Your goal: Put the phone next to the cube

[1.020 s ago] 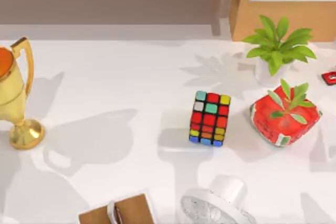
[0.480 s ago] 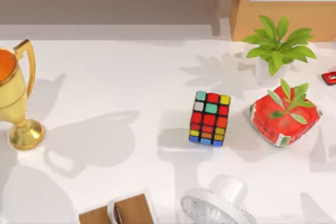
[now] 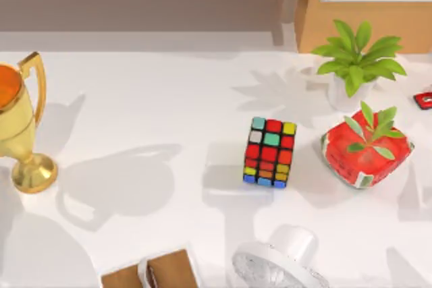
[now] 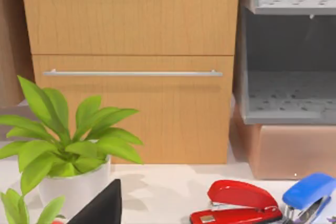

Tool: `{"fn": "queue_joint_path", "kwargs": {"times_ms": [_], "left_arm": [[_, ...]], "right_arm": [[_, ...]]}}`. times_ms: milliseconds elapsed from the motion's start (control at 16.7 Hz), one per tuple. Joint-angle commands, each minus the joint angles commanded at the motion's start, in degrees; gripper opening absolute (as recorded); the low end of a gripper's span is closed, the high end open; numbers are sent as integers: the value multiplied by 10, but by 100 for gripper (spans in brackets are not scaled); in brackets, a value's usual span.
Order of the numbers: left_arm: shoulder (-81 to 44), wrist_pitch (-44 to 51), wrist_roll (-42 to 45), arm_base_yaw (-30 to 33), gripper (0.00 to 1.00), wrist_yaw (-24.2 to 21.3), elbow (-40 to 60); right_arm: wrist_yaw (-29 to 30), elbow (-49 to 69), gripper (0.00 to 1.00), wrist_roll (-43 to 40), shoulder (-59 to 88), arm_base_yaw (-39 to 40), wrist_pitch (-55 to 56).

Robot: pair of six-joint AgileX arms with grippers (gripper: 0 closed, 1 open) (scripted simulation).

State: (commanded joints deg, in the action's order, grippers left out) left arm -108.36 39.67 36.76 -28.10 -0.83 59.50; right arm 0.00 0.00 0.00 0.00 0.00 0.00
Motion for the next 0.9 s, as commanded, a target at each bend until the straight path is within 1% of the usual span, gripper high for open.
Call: {"fn": "queue_joint_path", "kwargs": {"times_ms": [600, 660, 900], "left_arm": [[0, 0, 0, 0, 2, 0, 0], [0, 0, 0, 0, 0, 0, 0], [0, 0, 0, 0, 0, 0, 0]], "right_arm": [[0, 0, 100, 0, 0, 0, 0], [0, 0, 100, 0, 0, 0, 0], [0, 0, 100, 0, 0, 0, 0]]}}
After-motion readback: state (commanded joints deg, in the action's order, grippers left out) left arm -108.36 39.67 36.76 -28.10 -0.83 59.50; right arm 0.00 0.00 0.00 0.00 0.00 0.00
